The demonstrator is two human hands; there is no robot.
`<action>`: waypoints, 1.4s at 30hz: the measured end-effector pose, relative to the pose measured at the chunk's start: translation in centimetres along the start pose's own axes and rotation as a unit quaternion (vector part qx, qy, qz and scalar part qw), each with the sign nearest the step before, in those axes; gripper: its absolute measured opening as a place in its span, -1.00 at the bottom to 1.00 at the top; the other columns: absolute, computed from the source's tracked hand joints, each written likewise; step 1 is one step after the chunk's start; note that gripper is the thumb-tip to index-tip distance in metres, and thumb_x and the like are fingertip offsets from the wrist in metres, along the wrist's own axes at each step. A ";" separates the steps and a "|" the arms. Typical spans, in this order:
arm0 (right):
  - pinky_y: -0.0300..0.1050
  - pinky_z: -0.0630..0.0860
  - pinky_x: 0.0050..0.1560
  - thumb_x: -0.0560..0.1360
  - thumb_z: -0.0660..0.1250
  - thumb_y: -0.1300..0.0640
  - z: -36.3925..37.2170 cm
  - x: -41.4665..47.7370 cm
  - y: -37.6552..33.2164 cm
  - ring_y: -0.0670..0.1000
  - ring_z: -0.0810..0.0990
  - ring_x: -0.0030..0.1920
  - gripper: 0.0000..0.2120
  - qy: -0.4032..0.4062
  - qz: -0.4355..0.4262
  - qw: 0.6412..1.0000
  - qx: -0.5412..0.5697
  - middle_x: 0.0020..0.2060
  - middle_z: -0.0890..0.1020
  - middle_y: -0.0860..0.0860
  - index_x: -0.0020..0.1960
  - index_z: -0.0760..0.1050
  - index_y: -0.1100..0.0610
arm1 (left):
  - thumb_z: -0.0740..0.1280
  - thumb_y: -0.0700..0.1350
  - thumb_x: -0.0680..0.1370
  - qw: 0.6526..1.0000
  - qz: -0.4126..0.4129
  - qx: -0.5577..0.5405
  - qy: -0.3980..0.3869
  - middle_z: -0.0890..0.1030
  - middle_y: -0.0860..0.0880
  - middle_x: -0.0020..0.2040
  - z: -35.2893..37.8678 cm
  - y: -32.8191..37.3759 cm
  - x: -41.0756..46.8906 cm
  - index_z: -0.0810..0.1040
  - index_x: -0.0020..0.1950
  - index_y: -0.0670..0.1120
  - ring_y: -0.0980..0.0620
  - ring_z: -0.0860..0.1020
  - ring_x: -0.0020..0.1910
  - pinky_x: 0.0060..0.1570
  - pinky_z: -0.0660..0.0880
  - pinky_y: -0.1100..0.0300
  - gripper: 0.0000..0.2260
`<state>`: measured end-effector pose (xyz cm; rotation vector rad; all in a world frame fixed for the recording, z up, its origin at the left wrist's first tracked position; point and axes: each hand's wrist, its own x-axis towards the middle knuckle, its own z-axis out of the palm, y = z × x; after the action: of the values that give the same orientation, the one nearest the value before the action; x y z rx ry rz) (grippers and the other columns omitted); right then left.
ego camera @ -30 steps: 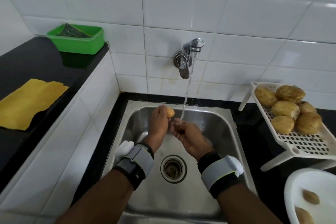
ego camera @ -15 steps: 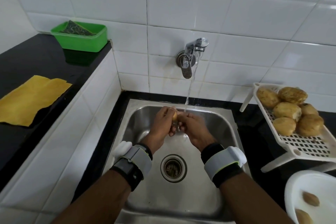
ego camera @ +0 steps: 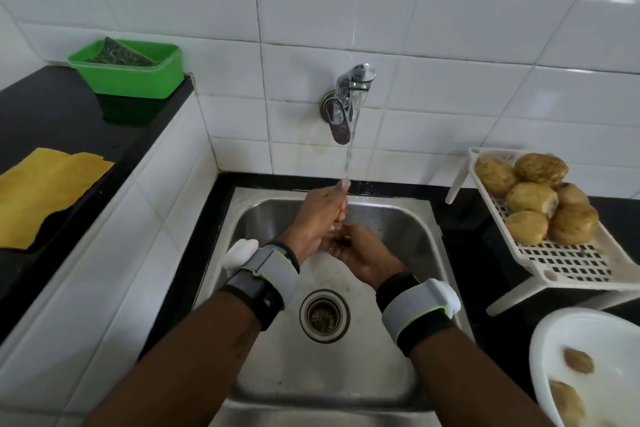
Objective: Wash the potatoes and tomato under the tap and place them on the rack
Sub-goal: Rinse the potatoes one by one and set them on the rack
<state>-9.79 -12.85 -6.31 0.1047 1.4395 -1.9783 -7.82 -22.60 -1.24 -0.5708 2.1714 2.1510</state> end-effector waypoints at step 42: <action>-0.21 0.42 -0.30 0.61 0.07 0.35 1.4 -1.2 -0.9 -0.08 0.48 -0.37 -0.69 0.006 -0.088 0.994 -0.063 -0.40 0.56 0.01 -0.17 0.52 0.19 | 0.10 0.05 0.67 0.998 0.037 0.006 0.046 0.42 -0.02 -0.43 -0.3 0.0 -0.3 0.46 -0.32 -0.11 0.13 0.36 -0.50 -0.49 0.30 0.32 -0.57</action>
<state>-8.88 -13.35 -4.51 -0.0693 1.6251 -2.0208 -7.47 -22.82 -1.10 -0.6089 2.2856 2.1894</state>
